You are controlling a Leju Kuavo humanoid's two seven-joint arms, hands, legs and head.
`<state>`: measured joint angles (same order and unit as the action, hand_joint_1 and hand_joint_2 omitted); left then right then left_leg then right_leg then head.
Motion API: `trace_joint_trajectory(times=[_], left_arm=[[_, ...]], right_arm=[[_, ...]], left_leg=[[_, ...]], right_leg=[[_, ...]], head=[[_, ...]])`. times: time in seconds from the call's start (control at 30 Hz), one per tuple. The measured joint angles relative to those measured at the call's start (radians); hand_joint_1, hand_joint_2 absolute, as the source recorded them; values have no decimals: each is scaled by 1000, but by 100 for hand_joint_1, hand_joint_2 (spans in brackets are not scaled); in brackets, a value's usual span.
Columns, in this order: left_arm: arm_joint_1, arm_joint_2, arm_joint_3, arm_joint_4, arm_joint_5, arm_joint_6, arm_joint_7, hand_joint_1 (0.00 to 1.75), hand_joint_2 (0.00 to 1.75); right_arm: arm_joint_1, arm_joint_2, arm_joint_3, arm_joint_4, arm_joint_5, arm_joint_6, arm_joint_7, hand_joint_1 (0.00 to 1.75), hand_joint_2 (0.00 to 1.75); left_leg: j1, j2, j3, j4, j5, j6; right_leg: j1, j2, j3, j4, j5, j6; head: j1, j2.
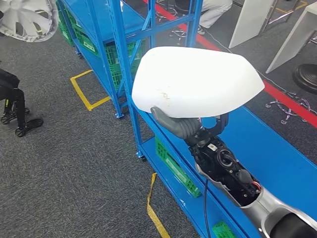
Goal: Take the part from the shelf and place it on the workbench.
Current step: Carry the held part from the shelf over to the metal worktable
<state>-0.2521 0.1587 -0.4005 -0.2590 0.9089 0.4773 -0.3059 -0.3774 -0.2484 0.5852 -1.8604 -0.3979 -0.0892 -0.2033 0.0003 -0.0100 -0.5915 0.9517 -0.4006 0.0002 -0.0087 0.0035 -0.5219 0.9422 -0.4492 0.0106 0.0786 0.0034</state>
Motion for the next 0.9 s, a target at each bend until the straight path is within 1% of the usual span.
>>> trace_joint_trajectory(times=[0.13, 0.2, 0.23, 0.27, 0.33, 0.37, 0.4, 0.43, 0.47, 0.5, 0.53, 0.57, 0.6, 0.67, 0.7, 0.73, 0.77, 0.8, 0.83, 0.87, 0.9], left_arm=[[-1, 1, 0, 0, -5, -2, 3, 0, 175], [-2, 2, 0, 0, -9, -2, 4, 0, 175], [-3, 2, 0, 0, -10, -2, 4, 0, 175], [-4, 2, 0, 0, -11, -3, 4, 0, 175], [-7, 1, 0, 0, -12, -4, 8, 0, 175], [-7, 1, 0, 0, -12, -5, 10, 0, 175], [-8, 0, 0, 0, -12, -5, 12, 0, 175], [-8, 0, 0, 0, -12, -5, 13, 0, 175], [-8, -1, 0, 0, -12, -6, 14, 0, 175], [-8, -1, 0, 0, -12, -8, 14, 0, 175], [-9, -1, 0, 0, -12, -9, 14, 0, 175], [-10, -1, 0, 0, -12, -10, 14, 0, 175], [-10, -1, 0, 0, -13, -10, 14, 0, 175], [-9, -1, 0, 0, -13, -11, 14, 0, 175], [-8, -1, 0, 0, -13, -11, 14, 0, 175], [-8, -1, 0, 0, -13, -11, 14, 0, 175], [-9, -1, 0, 0, -13, -11, 14, 0, 175], [-10, -1, 0, 0, -13, -11, 14, 0, 175], [-10, -1, 0, 0, -13, -11, 14, 0, 175], [-9, -1, 0, 0, -13, -11, 14, 0, 175], [-8, -1, 0, 0, -13, -11, 14, 0, 175]], right_arm=[[2, 2, 0, 4, 5, 0, 0, 175, 175], [4, 4, -1, 4, 8, 0, 0, 175, 175], [4, 4, -2, 4, 9, 0, 0, 175, 175], [5, 4, -3, 5, 11, 0, 0, 175, 175], [9, 5, -4, 6, 16, 1, 2, 175, 175], [12, 5, -4, 7, 18, 1, 3, 175, 175], [15, 5, -4, 8, 20, 1, 4, 175, 175], [16, 5, -4, 9, 22, 2, 4, 175, 175], [17, 5, -5, 10, 23, 2, 5, 175, 175], [17, 5, -5, 10, 24, 3, 7, 175, 175], [16, 5, -6, 10, 26, 4, 9, 175, 175], [17, 6, -6, 11, 27, 5, 11, 175, 175], [17, 6, -6, 11, 28, 6, 13, 175, 175], [17, 8, -7, 11, 28, 7, 15, 175, 175], [17, 9, -7, 11, 28, 7, 15, 175, 175], [16, 9, -8, 11, 28, 8, 15, 175, 175], [15, 10, -8, 10, 29, 8, 15, 175, 175], [16, 11, -8, 10, 29, 8, 15, 175, 175], [16, 11, -8, 10, 29, 9, 15, 175, 175], [17, 12, -8, 11, 29, 9, 16, 175, 175], [17, 12, -8, 11, 29, 9, 16, 175, 175]], left_leg=[[-3, 0, 0, 0, -3, 6], [3, 1, 9, -10, -1, 13], [6, 1, 16, -15, 0, 17], [10, 1, 22, -20, 0, 21], [9, 0, 27, -21, -3, 24], [10, -3, 29, -21, -4, 23], [10, -6, 30, -20, -6, 21], [11, -11, 33, -19, -8, 18], [13, -16, 37, -18, -11, 14], [15, -21, 40, -17, -15, 8], [15, -25, 42, -14, -18, 2], [15, -29, 41, -12, -20, -5], [15, -33, 38, -11, -20, -12], [17, -39, 35, -12, -18, -25], [19, -37, 33, -7, -22, -30], [20, -30, 24, 13, -35, -34], [20, -21, 3, 56, -59, -37], [20, -10, -29, 122, -90, -39], [20, -5, -70, 201, -123, -41], [20, -3, -107, 268, -145, -42], [20, -2, -129, 303, -150, -42]], right_leg=[[-3, 0, 2, -1, -2, 6], [-3, -1, -3, 9, -12, 11], [-3, -1, -15, 37, -29, 13], [-3, -1, -39, 88, -55, 15], [-5, -1, -109, 232, -113, 17], [-7, -1, -140, 287, -126, 19], [-9, -1, -156, 308, -121, 20], [-12, -1, -152, 290, -97, 21], [-15, 0, -129, 232, -58, 21], [-18, 5, -96, 158, -21, 21], [-18, 11, -65, 90, 4, 21], [-18, 17, -41, 44, 17, 20], [-15, 22, -29, 24, 16, 17], [-11, 20, -23, 19, 14, 7], [-10, 16, -22, 16, 16, 1], [-11, 12, -20, 13, 17, -6], [-11, 7, -18, 10, 18, -12], [-10, 2, -17, 9, 18, -18], [-8, -3, -17, 8, 17, -22], [-6, -9, -18, 8, 16, -24], [-4, -13, -17, 9, 15, -25]], head=[[0, 0], [1, 0], [3, 0], [6, 0], [11, 0], [12, 0], [12, 0], [13, 0], [14, 0], [14, 0], [14, 0], [14, 0], [13, 0], [10, 0], [9, 0], [7, 0], [4, 0], [0, 0], [-2, 0], [-3, 0], [-3, 0]])
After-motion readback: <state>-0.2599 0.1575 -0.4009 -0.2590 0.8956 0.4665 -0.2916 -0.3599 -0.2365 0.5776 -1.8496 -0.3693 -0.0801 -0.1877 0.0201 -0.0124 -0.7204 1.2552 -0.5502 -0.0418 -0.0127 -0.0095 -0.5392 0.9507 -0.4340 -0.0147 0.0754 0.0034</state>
